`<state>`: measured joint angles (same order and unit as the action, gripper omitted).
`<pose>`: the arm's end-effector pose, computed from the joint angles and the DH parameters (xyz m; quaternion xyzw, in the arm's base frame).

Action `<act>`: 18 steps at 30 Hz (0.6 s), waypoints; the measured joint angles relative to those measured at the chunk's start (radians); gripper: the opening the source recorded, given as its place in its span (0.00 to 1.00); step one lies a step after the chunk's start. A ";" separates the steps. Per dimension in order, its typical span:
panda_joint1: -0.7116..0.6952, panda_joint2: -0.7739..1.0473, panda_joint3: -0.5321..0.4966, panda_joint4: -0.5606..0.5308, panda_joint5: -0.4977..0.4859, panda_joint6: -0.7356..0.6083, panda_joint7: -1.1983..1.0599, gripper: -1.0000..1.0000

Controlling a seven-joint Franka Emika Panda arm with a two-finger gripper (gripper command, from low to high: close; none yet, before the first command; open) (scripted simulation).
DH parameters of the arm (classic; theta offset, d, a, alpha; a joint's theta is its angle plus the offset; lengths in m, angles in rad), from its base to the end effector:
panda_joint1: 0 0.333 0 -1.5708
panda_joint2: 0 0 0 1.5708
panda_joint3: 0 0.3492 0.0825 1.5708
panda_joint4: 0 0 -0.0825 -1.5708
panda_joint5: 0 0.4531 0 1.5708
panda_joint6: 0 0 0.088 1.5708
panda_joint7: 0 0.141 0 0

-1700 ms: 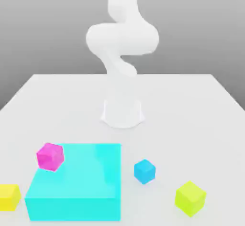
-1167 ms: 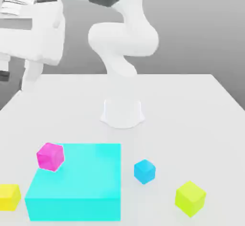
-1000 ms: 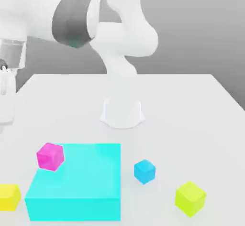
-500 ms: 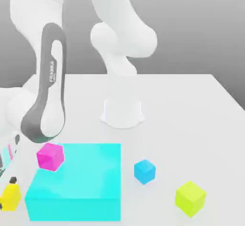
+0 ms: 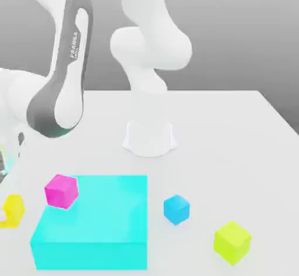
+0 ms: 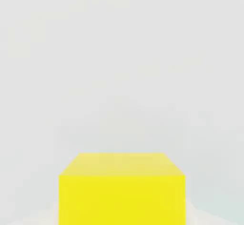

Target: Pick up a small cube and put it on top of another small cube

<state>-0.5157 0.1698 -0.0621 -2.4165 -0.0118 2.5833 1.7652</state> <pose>0.4492 -0.2942 0.1806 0.3938 -0.9192 0.0035 0.0077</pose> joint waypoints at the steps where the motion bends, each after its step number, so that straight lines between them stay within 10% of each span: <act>1: 0.005 -0.035 0.002 -0.019 -0.006 -0.017 0.005 0.00; 15: 0.061 -0.301 0.032 -0.252 0.004 -0.044 0.005 0.00; 16: 0.061 -0.271 0.032 -0.261 0.006 -0.006 0.003 1.00; 18: 0.061 -0.271 0.032 -0.261 0.007 -0.006 0.003 1.00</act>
<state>-0.4547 -0.1008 -0.0298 -2.6771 -0.0052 2.5777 1.7685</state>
